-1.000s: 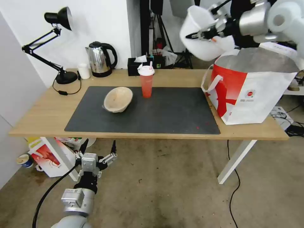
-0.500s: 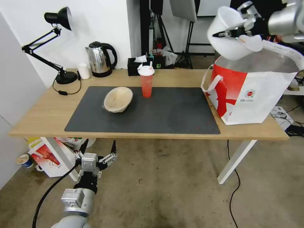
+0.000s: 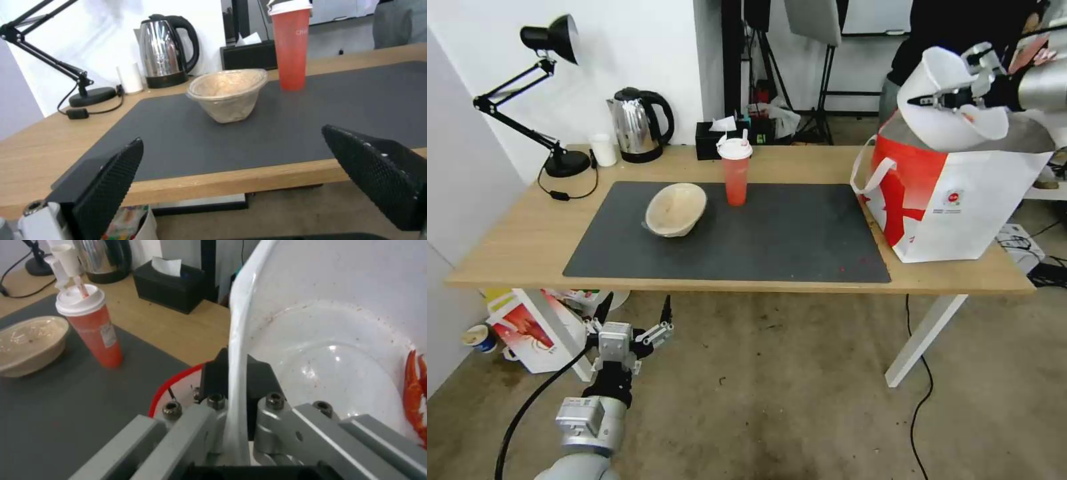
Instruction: Pick up the trash from the table and place it into the takeout bag.
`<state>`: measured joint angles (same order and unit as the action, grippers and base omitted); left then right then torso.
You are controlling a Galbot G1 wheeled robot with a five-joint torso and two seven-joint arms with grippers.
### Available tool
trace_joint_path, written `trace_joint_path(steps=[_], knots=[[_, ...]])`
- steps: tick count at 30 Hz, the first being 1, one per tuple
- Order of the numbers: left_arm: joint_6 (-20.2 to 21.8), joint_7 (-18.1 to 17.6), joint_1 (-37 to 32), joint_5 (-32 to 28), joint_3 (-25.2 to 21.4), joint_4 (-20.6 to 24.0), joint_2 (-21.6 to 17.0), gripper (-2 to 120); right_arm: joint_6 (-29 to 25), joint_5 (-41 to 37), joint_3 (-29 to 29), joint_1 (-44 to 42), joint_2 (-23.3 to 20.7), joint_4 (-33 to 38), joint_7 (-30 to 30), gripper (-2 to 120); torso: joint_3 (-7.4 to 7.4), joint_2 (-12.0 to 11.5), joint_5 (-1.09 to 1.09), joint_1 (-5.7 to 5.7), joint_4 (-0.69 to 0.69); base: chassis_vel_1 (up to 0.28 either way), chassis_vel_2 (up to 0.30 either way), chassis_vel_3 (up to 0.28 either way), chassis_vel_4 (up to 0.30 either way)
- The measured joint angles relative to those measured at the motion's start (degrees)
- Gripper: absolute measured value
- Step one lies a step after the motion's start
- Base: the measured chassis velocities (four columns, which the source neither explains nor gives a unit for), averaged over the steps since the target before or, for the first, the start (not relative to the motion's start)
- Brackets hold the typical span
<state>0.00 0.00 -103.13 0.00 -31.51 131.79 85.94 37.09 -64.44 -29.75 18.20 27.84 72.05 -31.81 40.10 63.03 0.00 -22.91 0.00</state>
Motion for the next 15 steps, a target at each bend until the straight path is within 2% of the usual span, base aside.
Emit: trace_joint_path(steps=[15], knots=[[0.0,0.0,0.0,0.0,0.0,0.0,0.0,100,-0.9,2.4,3.6,-5.1,1.1,-0.7,-0.2,0,0.00,0.0,0.00,0.00,0.01,0.000,0.000,0.000,0.000]])
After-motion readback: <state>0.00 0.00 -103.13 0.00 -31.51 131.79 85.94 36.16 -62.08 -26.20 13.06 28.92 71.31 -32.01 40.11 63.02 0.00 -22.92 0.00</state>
